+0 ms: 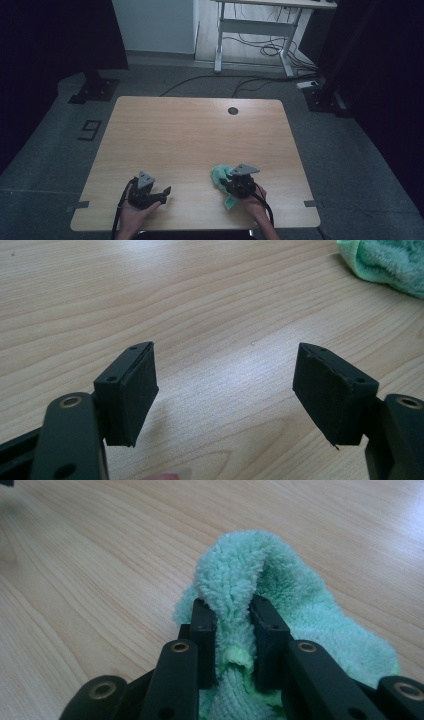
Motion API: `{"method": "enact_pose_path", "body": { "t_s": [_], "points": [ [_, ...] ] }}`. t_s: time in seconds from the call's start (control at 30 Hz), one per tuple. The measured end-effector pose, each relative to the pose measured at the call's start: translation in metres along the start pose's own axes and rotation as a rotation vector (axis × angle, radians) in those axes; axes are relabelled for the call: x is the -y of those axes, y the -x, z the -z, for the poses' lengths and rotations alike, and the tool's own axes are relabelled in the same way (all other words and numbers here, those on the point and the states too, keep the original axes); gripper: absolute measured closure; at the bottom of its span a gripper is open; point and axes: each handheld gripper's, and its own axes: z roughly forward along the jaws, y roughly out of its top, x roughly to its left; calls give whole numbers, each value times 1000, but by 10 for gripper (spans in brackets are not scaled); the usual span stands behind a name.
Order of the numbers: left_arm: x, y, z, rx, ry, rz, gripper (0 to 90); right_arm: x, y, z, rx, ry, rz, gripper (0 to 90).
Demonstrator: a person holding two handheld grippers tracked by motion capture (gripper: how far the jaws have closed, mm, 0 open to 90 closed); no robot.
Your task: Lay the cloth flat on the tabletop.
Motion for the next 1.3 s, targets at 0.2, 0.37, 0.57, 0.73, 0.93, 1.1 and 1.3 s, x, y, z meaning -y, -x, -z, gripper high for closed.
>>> {"method": "enact_pose_path", "body": {
  "t_s": [0.2, 0.37, 0.57, 0.73, 0.93, 1.1, 1.3],
  "points": [
    [0, 0, 0, 1, 0, 0, 259, -3, 4, 8, -12, 41, -25, 762],
    [0, 0, -1, 1, -1, 5, 259, -7, 4, 17, -22, 81, -31, 765],
    [-1, 1, 2, 5, 7, 2, 259, -19, -1, 29, -45, 151, -34, 766],
    [0, -1, 3, 5, 10, 14, 259, -35, -6, 29, -57, 195, -32, 766],
    [0, -3, 4, 6, 12, 14, 259, -54, -14, 15, -72, 226, -41, 766],
    [0, -3, 7, 2, 21, 20, 259, -73, -21, -20, -85, 213, -21, 763],
    [1, -4, 6, 3, 16, 18, 259, -78, -23, -55, -63, 139, 7, 703]
  ]
}}
